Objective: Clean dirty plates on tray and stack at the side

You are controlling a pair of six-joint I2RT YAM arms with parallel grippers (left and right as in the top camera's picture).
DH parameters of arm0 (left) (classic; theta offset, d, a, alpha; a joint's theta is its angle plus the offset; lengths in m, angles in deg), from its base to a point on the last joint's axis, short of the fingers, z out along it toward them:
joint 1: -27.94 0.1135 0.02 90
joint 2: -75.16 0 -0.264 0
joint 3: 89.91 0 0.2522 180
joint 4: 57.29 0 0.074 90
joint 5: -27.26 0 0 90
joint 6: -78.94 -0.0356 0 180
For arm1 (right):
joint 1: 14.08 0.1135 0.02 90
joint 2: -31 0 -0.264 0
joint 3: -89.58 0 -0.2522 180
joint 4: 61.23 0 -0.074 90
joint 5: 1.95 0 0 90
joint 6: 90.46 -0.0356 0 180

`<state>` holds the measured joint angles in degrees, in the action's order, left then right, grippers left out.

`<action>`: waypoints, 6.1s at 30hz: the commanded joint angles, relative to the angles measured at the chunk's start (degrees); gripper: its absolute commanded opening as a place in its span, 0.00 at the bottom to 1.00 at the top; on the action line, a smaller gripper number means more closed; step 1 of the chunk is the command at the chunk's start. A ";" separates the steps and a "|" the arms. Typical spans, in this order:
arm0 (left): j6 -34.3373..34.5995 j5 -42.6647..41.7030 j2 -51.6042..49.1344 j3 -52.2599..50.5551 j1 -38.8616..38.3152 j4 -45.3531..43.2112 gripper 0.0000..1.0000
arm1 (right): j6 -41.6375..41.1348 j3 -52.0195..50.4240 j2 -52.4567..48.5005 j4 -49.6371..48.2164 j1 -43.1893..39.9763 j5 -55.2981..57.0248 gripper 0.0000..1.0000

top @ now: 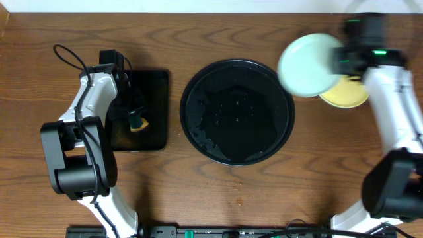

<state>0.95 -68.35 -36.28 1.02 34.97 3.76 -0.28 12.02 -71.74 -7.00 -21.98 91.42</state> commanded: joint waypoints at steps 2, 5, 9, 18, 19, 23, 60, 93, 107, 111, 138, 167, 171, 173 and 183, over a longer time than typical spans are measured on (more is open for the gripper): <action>-0.55 0.72 -0.44 -0.13 0.28 0.00 0.75 | -0.92 0.13 -2.43 -1.60 -12.31 -14.84 0.01; -0.55 0.74 -0.44 -0.13 0.31 0.00 0.82 | -0.50 0.13 -5.62 -1.33 -16.87 -14.93 0.01; -0.55 0.74 -0.44 -0.13 0.28 0.00 0.83 | -0.50 0.13 -8.68 -2.64 -18.14 -15.93 0.15; -0.55 0.74 -0.44 -0.13 0.28 0.00 0.84 | -0.11 0.15 -6.47 6.36 -16.50 -37.83 0.70; -0.55 0.74 -0.44 -0.13 0.28 0.00 0.85 | -0.13 0.15 -6.05 8.04 -16.04 -39.04 0.95; -0.55 0.74 -0.44 -0.13 0.28 0.00 0.85 | -7.02 0.13 -5.42 16.28 -12.61 -39.89 0.99; -0.55 0.74 -0.44 -0.13 0.28 0.00 0.88 | 0.20 -1.40 53.94 5.73 12.33 1.62 0.99; -0.55 0.74 -0.44 -0.13 0.28 0.00 0.89 | -9.18 -88.37 102.47 -43.34 11.82 -1.92 0.99; -0.55 0.74 -0.44 -0.13 0.28 0.00 0.89 | -9.35 -88.37 101.96 -36.30 11.82 -2.14 0.99; -0.55 0.74 -0.44 -0.13 0.31 0.00 0.89 | -9.33 -88.37 102.44 -36.44 11.89 -2.12 0.99; -0.55 0.72 42.07 -0.13 -6.25 -0.02 0.90 | -9.35 -88.37 102.36 -36.30 11.89 -2.14 0.99; 1.49 3.54 111.32 -60.48 -5.05 -51.58 0.90 | -9.35 -88.37 102.36 -36.30 11.89 -2.14 0.99; 3.17 3.58 111.32 -67.01 -5.07 -55.78 0.90 | -9.35 -88.37 102.36 -36.30 11.89 -2.14 0.99; 3.58 3.56 111.32 -70.18 -5.05 -57.13 0.90 | -9.35 -88.37 102.36 -36.30 11.89 -2.14 0.99; 6.51 5.11 111.34 -76.94 -5.07 -52.78 0.90 | -9.35 -88.37 102.36 -36.30 11.89 -2.14 0.99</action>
<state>5.98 -64.68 74.56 -75.70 29.66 -50.95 -9.04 -76.28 30.05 -43.53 -9.87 89.13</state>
